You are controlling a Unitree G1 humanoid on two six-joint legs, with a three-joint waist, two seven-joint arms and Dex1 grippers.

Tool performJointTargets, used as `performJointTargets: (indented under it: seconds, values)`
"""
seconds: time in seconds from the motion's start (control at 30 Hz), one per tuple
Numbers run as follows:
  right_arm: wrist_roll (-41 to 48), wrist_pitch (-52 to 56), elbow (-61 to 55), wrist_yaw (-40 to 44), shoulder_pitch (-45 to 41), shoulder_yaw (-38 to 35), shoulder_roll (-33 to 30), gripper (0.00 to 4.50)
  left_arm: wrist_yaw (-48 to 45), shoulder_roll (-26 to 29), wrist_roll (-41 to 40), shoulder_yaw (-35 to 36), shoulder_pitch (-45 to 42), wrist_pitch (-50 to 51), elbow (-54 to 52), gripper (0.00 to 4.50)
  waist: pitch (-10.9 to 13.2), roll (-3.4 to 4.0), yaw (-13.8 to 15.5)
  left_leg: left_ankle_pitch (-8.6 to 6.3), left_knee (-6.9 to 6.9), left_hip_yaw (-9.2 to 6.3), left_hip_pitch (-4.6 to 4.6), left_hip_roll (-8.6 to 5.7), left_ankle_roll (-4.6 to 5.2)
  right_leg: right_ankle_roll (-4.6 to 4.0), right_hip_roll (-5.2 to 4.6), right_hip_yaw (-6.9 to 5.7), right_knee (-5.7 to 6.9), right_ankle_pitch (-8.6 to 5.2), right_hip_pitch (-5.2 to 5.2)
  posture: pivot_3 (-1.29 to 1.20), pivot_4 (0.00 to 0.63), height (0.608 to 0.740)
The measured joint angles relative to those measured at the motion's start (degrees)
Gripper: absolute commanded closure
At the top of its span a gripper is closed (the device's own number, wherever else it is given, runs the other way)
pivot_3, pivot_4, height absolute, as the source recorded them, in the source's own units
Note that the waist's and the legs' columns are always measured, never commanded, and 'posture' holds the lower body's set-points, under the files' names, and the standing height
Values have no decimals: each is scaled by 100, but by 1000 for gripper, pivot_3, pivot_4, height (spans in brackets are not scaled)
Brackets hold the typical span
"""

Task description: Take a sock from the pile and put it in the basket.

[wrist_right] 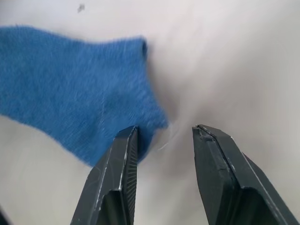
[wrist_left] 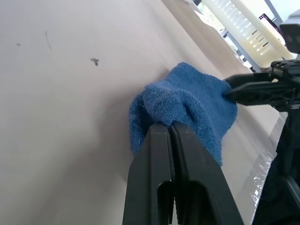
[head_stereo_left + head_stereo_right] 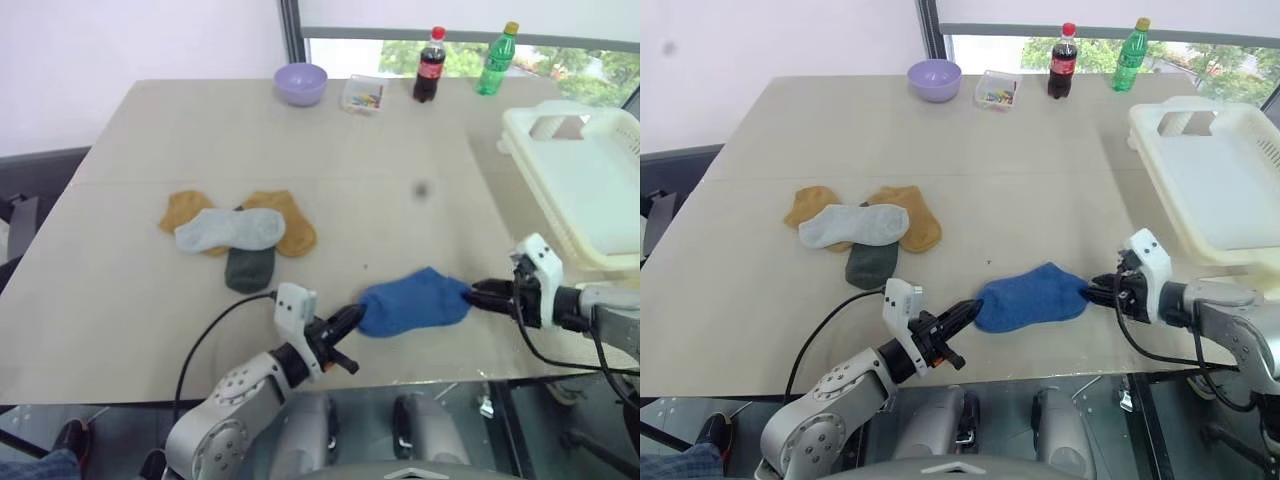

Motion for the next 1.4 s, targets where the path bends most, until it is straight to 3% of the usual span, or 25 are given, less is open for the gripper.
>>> performJointTargets:
  seconds: [0.1,0.23,0.47,0.77,0.9,1.0,1.03,1.07,1.13,1.4]
  values:
    - [-644,-1370,58,218,-38,71,189,2627,12,2,-57,25,-52,64,-1,4500,-1,-2,-22,0,0,4,5,4,0,5,7,3,0,-3,0,0,150,733]
    - [-753,-2345,53,478,-361,431,901,2627,68,8,-147,37,-104,118,-1,4500,-1,-2,-9,0,0,1,4,14,-1,-1,18,4,2,5,0,0,150,733]
    - [-1299,-3249,341,1319,-447,1431,969,2627,134,2,-197,51,-186,167,0,4500,-2,-4,0,0,1,4,4,8,-1,-16,10,4,-3,10,2,0,150,733]
    - [-2248,-4089,2057,2398,-1228,2166,807,2627,187,2,-217,36,-217,215,13,4500,-2,-4,8,1,1,5,6,9,-2,-18,14,4,1,11,2,0,150,733]
    - [-2498,-4269,2179,2575,-1354,2328,637,2588,113,208,-100,-21,-219,171,13,3123,-13,-7,5,1,2,6,16,7,-2,-18,11,5,-1,10,15,0,150,733]
    - [-2557,-4307,2219,2575,-1341,2327,630,2588,80,297,-88,-6,-147,107,14,1652,-23,-14,14,1,3,0,26,7,-2,-20,4,-3,-3,10,29,0,150,733]
    - [-2557,-4307,2224,2571,-1336,2325,631,2588,78,265,-186,47,-95,131,30,1486,-25,-14,14,1,3,0,27,7,-2,-20,2,-3,-4,10,30,0,150,733]
    - [-2557,-4306,2224,2567,-1332,2324,631,2588,79,191,-392,136,-59,191,68,961,-29,-15,12,1,3,-1,27,6,-2,-19,0,-3,-4,10,31,0,150,733]
    - [-2557,-4303,2228,2559,-1325,2319,631,2588,46,56,-1283,501,27,497,269,613,-31,-18,13,1,3,-7,26,7,-2,-19,-6,-9,-5,10,32,0,150,733]
    - [-2590,-4140,2079,2366,-1184,2287,660,2588,367,371,-2817,980,-951,1822,1220,613,-38,-18,17,-3,1,-19,95,1,1,-3,-11,-27,-20,-1,111,0,150,733]
